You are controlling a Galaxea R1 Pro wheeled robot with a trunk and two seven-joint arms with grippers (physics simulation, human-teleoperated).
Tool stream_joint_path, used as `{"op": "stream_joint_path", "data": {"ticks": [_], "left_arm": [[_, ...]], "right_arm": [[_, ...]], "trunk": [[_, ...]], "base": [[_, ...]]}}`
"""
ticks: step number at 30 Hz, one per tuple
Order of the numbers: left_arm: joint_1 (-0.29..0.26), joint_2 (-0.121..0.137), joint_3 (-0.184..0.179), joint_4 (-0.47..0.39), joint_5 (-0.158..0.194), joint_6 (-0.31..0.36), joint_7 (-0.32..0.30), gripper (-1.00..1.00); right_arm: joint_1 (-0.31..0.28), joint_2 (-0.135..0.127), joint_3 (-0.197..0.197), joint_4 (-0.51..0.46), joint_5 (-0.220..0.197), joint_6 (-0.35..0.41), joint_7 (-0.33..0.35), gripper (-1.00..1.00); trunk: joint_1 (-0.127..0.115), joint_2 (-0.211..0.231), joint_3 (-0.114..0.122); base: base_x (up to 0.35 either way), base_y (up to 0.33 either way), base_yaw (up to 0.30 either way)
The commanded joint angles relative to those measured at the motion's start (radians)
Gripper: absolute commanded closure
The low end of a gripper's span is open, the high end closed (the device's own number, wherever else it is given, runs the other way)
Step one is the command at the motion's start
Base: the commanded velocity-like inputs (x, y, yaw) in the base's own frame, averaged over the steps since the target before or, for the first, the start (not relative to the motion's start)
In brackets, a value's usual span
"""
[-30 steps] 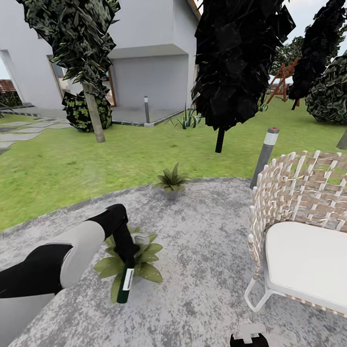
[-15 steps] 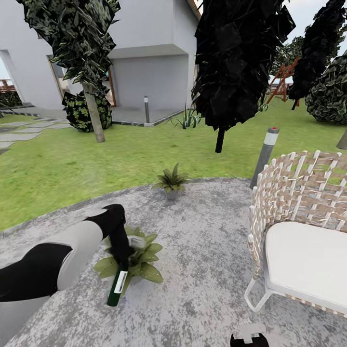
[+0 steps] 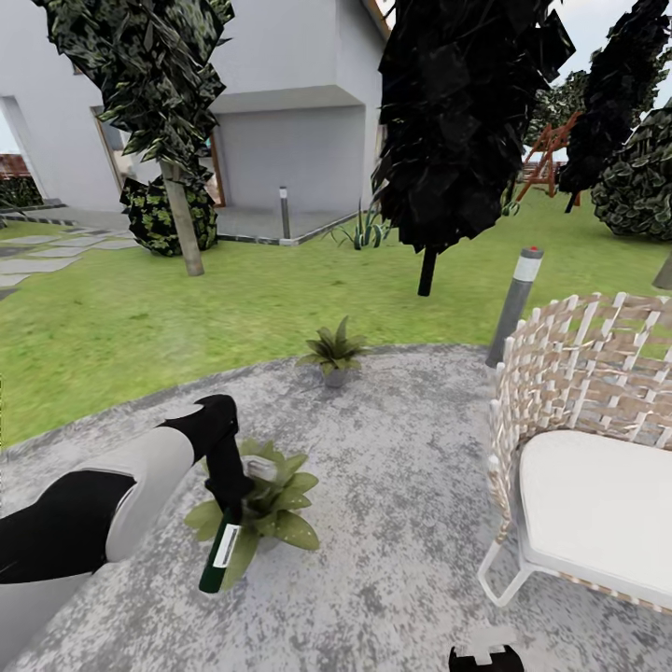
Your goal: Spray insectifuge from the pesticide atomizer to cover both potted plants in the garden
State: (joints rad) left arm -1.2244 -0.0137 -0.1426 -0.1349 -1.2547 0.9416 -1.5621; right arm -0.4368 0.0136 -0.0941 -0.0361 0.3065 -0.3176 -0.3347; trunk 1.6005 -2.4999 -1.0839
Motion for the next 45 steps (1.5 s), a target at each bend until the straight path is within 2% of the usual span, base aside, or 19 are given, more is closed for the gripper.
{"op": "stream_joint_path", "data": {"ticks": [1, 8, 14, 24, 31, 45], "left_arm": [[0.000, 0.000, -0.008, -0.002, -0.001, 0.011, -0.009, 1.00], [0.001, -0.002, -0.008, -0.002, 0.000, 0.012, -0.009, 1.00], [-0.003, -0.016, -0.007, -0.002, 0.001, 0.010, -0.009, 1.00], [-0.007, -0.021, -0.007, -0.003, 0.001, 0.008, -0.009, 1.00], [-0.006, -0.037, -0.008, -0.003, 0.001, 0.007, -0.009, 1.00], [-0.001, -0.038, -0.009, -0.002, 0.001, 0.006, -0.009, 1.00]], "right_arm": [[-0.001, 0.000, -0.008, 0.001, 0.010, -0.003, -0.004, -1.00], [0.000, 0.000, -0.008, 0.001, 0.010, -0.003, -0.005, -1.00], [0.000, 0.000, -0.008, 0.001, 0.010, -0.003, -0.005, -1.00], [0.000, 0.000, -0.008, 0.001, 0.010, -0.003, -0.005, -1.00], [-0.001, 0.000, -0.009, 0.001, 0.010, -0.003, -0.005, -1.00], [0.000, 0.000, -0.009, 0.001, 0.010, -0.003, -0.006, -1.00]], "trunk": [[0.000, 0.000, -0.001], [0.000, 0.000, -0.004], [0.000, 0.000, -0.004], [0.000, 0.000, -0.004], [0.000, 0.000, -0.004], [0.000, 0.000, -0.007]], "base": [[0.089, 0.266, -0.016], [0.028, 0.200, -0.102], [0.005, 0.014, -0.009], [0.186, 0.166, 0.000], [0.019, 0.015, 0.000], [0.158, 0.038, -0.068]]}}
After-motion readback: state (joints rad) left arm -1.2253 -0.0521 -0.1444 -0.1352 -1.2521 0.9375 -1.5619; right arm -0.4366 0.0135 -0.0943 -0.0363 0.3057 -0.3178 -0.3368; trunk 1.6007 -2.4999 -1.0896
